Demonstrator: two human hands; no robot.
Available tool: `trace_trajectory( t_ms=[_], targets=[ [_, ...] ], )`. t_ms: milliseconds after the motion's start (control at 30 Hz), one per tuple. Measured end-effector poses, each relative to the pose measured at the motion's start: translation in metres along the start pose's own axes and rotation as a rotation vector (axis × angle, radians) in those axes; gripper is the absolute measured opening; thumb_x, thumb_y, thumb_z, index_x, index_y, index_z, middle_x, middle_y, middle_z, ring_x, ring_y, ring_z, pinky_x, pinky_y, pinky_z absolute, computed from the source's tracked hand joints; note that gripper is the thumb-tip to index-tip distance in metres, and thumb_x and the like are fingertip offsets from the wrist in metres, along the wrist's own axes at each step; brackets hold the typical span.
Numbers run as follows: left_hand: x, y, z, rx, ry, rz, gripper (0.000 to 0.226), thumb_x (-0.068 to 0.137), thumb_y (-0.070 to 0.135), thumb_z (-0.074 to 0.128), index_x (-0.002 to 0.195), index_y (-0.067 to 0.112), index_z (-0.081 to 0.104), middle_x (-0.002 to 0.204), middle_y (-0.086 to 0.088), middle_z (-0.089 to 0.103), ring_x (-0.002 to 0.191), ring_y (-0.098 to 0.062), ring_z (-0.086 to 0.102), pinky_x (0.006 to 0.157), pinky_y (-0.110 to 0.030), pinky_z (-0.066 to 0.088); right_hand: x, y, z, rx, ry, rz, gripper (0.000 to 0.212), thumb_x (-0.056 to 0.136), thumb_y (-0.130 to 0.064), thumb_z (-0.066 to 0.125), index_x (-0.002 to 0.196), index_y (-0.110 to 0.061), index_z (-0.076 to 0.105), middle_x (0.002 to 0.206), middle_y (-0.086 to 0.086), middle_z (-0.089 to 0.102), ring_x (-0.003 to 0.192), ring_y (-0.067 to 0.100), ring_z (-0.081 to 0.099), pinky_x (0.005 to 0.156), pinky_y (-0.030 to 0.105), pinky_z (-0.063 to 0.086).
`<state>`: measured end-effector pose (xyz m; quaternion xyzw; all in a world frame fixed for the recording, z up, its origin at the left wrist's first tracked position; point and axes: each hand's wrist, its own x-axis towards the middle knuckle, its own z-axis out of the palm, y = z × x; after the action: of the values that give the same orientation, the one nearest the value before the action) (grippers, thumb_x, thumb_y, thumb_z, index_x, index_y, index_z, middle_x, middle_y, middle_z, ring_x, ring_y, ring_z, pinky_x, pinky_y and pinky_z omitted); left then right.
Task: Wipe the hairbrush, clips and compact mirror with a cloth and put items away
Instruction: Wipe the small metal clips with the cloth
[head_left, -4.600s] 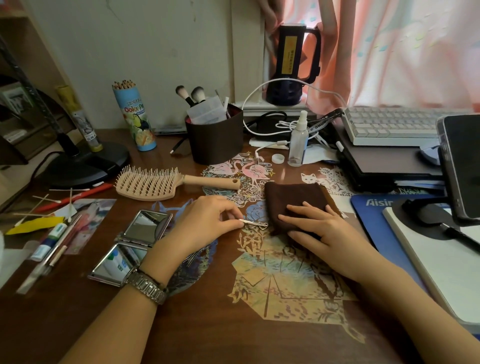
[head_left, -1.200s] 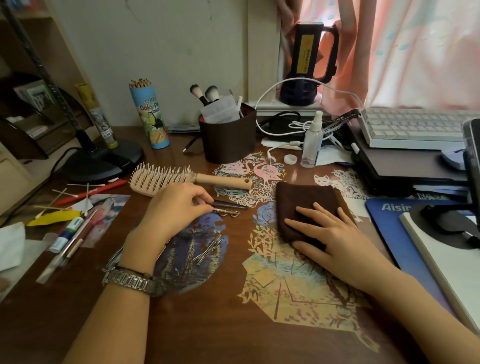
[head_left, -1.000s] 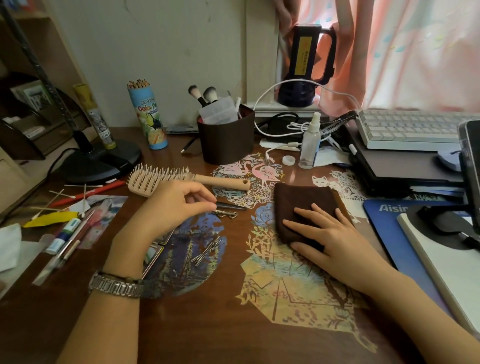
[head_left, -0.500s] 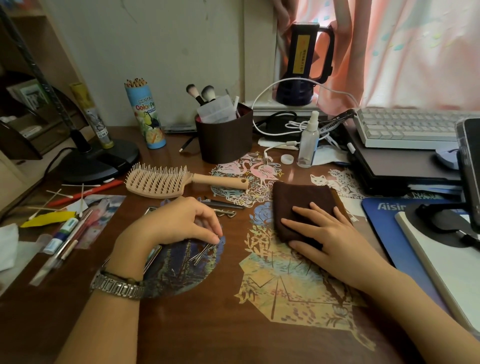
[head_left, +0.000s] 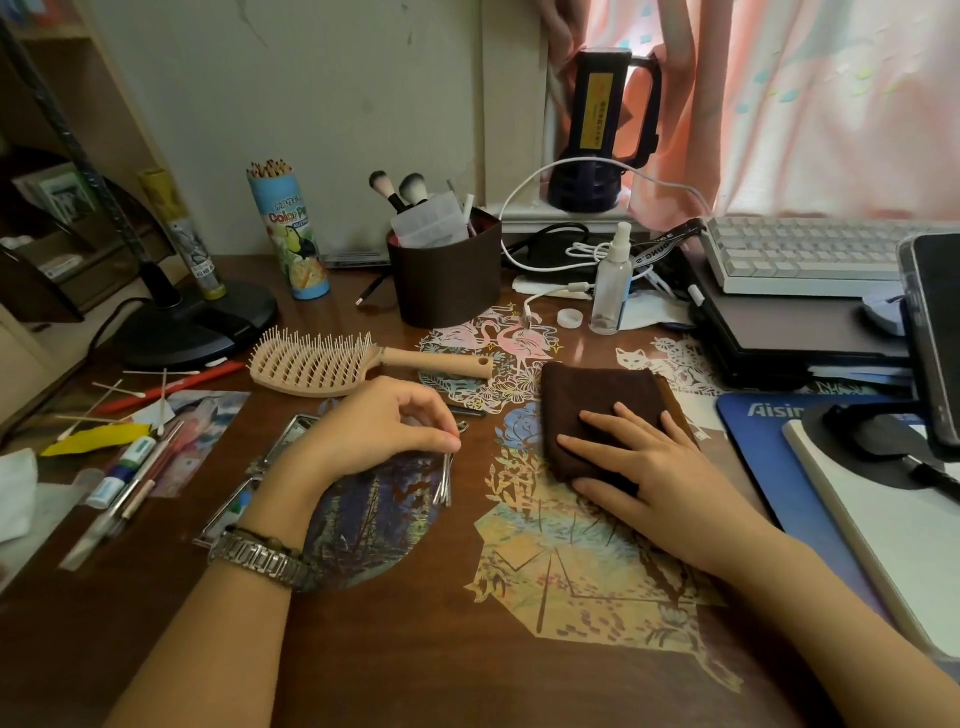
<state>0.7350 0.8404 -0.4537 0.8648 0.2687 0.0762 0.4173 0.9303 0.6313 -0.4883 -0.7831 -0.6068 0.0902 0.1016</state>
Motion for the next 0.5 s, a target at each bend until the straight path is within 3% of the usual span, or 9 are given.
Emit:
trace_trajectory(
  t_ms=[200, 500],
  targets=[
    [0.008, 0.002, 0.018, 0.001, 0.172, 0.075, 0.009, 0.069, 0.028, 0.081, 0.073, 0.026, 0.073, 0.075, 0.002, 0.071, 0.074, -0.012, 0.065, 0.066, -0.018, 0.051, 0.001, 0.001, 0.0, 0.001, 0.005, -0.006, 0.05, 0.088, -0.061, 0.029, 0.138, -0.054, 0.024, 0.154, -0.019, 0.015, 0.145, 0.013, 0.002, 0.118, 0.049, 0.002],
    [0.013, 0.003, 0.036, 0.129, 0.175, 0.176, 0.015, 0.066, 0.034, 0.082, 0.073, 0.025, 0.074, 0.07, 0.009, 0.07, 0.071, -0.004, 0.064, 0.066, -0.017, 0.051, 0.0, 0.001, 0.001, 0.013, 0.012, -0.009, 0.051, 0.087, -0.062, 0.029, 0.137, -0.054, 0.025, 0.154, -0.019, 0.016, 0.145, 0.013, 0.002, 0.118, 0.049, 0.001]
  ],
)
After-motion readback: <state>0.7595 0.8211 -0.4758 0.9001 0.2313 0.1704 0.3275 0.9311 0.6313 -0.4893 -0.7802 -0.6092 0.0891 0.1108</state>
